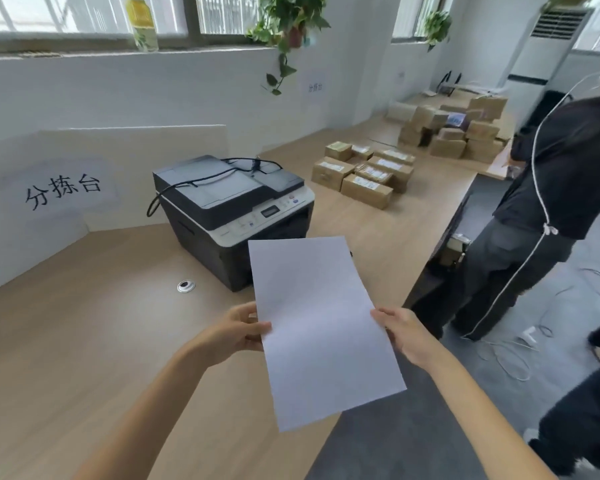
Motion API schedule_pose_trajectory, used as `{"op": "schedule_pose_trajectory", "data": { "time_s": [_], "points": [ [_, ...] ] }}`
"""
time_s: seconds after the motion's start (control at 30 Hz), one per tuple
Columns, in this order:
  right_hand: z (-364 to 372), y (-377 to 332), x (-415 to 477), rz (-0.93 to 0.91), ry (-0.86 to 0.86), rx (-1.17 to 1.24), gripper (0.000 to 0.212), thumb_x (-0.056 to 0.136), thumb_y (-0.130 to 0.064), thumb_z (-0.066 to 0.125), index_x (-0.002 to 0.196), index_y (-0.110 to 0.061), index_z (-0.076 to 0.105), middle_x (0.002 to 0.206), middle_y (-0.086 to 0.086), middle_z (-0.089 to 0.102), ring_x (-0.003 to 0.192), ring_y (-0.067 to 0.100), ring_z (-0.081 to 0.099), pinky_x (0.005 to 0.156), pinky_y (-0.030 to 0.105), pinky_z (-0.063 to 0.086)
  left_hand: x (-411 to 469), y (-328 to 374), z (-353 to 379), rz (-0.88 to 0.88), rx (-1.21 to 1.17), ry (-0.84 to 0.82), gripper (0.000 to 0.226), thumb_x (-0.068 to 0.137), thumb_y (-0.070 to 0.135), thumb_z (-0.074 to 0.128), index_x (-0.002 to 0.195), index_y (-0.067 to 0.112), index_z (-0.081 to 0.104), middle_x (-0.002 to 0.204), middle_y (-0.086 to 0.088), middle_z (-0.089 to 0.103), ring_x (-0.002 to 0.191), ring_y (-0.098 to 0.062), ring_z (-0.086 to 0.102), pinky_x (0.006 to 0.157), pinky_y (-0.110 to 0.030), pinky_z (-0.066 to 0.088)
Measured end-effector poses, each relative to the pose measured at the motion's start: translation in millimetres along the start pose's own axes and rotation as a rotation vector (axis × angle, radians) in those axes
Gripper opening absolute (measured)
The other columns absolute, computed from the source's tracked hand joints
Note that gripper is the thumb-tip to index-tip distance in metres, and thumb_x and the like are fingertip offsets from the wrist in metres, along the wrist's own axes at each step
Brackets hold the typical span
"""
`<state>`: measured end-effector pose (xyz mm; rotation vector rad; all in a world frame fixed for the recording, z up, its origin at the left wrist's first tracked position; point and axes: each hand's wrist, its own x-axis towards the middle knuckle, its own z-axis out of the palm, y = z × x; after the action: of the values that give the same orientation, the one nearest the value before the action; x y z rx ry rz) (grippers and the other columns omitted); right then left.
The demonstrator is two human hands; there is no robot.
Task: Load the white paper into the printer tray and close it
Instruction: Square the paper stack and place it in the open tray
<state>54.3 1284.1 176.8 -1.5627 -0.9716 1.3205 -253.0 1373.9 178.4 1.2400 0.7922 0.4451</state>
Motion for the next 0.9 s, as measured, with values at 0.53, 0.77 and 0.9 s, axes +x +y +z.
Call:
{"op": "schedule_pose_trajectory", "data": {
  "time_s": [0.53,0.77,0.9],
  "points": [
    [-191,-2,69,-0.090,0.081,-0.069,0.019,0.091,-0.014,0.057,0.086,-0.020,0.073,0.088,0.002,0.077,0.082,0.022,0.073,0.077,0.035,0.058,161,18,161,0.025,0.058,0.362,0.020,0.094,0.011,0.053,0.108,0.020,0.065,0.095,0.001,0.077,0.088,-0.018,0.074,0.073,-0.029,0.060],
    [-211,13,129,0.038,-0.021,0.000,0.019,0.092,-0.013,0.055,0.097,-0.005,0.072,0.086,0.006,0.076,0.075,0.019,0.071,0.067,0.028,0.058,190,9,161,-0.058,-0.036,0.498,0.032,0.100,0.023,0.040,0.102,0.016,0.071,0.095,-0.003,0.077,0.089,-0.021,0.073,0.076,-0.030,0.058],
    [-205,11,174,0.086,-0.093,-0.014,0.018,0.092,-0.013,0.054,0.095,-0.009,0.072,0.090,0.006,0.076,0.080,0.021,0.072,0.072,0.030,0.059,213,1,142,-0.104,-0.057,0.547,0.028,0.099,0.020,0.043,0.103,0.017,0.070,0.096,-0.003,0.077,0.089,-0.021,0.073,0.074,-0.029,0.058]
  ]
}}
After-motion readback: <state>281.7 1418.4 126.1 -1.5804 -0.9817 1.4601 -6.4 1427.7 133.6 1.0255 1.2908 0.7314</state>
